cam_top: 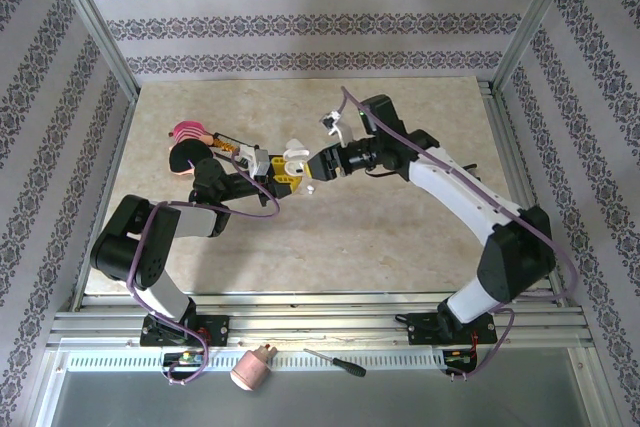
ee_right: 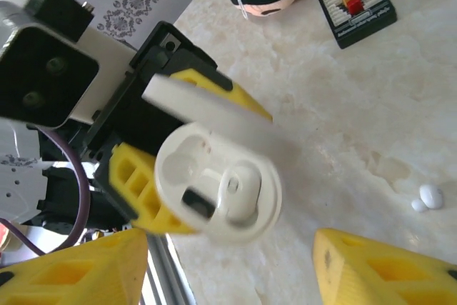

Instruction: Insert wireless bluetooth earbuds into charging case

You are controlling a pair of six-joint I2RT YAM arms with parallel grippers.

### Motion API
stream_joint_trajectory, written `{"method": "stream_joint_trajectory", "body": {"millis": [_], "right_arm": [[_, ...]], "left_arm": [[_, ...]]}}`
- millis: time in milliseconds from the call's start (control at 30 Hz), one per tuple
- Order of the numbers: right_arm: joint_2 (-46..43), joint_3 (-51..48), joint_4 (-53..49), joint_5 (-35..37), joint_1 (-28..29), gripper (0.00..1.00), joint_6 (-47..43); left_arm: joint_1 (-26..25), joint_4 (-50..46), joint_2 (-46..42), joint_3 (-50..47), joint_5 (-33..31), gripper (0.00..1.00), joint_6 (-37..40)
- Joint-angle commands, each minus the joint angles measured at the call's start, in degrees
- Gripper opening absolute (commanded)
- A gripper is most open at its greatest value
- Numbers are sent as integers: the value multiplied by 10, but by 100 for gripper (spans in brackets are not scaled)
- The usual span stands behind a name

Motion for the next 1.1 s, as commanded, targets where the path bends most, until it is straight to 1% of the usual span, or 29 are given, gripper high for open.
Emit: {"method": "stream_joint_trajectory", "body": {"millis": [0, 100, 167, 267, 300, 367, 400, 433, 533, 633, 800, 1067], "right_arm": [[-56, -41, 47, 20, -18, 64, 3], [-79, -81, 79, 65, -26, 64, 20], [-78, -103, 106, 107, -29, 64, 48], [-48, -115, 130, 172, -31, 63, 96], [-27, -110, 128, 180, -31, 62, 107], [15, -93, 115, 176, -30, 59, 108], [38, -83, 115, 163, -31, 55, 109], [58, -75, 118, 143, -31, 54, 111], [129, -36, 118, 82, -36, 53, 122], [193, -1, 111, 55, -36, 53, 127], [274, 49, 104, 45, -36, 51, 131], [343, 103, 80, 24, -28, 48, 122]], "left_arm": [[19, -55, -32, -6, -39, 23, 71], [37, -105, -51, -13, -60, 22, 107], [48, -124, -58, -18, -69, 23, 126], [65, -120, -60, -26, -78, 23, 128], [70, -114, -59, -28, -79, 23, 125], [78, -99, -59, -35, -79, 23, 118], [80, -91, -59, -38, -79, 23, 114], [82, -86, -59, -40, -78, 23, 111], [85, -78, -62, -48, -78, 23, 107], [86, -79, -64, -52, -78, 23, 110], [87, -59, -53, -56, -71, 23, 100], [89, -55, -48, -55, -72, 22, 97]]}}
